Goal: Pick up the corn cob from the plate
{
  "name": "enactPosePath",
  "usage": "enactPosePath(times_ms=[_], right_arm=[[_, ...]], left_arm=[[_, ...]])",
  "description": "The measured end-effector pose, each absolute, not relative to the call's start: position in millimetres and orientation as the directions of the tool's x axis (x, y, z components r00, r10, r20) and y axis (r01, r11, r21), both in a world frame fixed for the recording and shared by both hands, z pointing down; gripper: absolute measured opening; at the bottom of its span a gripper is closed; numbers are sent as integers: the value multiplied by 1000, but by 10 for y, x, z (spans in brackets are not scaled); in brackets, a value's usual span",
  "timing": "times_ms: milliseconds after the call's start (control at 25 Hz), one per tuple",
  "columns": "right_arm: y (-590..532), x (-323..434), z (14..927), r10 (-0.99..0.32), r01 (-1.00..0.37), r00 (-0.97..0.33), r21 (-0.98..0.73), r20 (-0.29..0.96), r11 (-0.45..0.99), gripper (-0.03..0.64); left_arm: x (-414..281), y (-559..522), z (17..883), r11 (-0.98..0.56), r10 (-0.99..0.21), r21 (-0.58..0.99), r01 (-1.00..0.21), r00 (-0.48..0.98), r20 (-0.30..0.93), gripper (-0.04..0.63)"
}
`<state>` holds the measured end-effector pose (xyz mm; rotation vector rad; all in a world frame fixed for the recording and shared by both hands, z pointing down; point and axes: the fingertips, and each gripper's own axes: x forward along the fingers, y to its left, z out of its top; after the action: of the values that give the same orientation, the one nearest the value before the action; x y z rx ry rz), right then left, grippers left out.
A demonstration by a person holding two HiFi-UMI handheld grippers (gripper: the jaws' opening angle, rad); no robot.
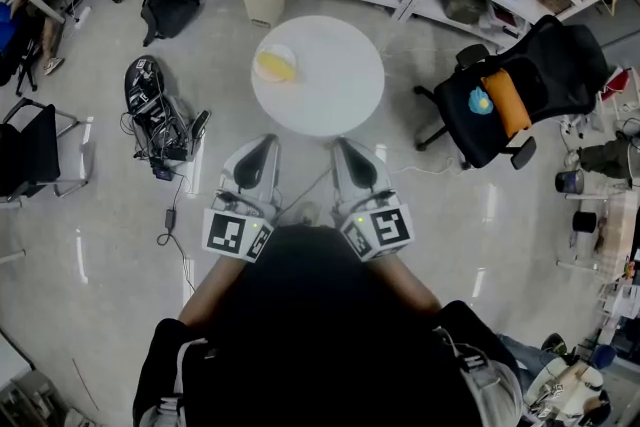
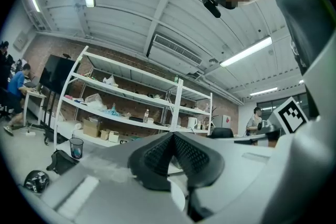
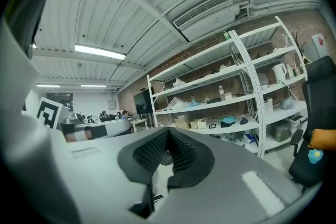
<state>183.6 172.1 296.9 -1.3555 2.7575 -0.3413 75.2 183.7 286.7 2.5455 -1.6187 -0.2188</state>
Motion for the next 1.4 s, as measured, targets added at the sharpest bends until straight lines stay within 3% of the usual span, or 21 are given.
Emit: enactPosePath(times_ms=[680,1400], right_arm=[[1461,1662,2993,-750,-736,-661,-230,38,637,8],[297,849,3258,-776,-778,-619,-226,120,586,9]], left_arm=[[544,1746,2939,-347,-938,169,-923,345,-42,3],[-300,449,3099,-385,-921,205,-900,389,-23,3]])
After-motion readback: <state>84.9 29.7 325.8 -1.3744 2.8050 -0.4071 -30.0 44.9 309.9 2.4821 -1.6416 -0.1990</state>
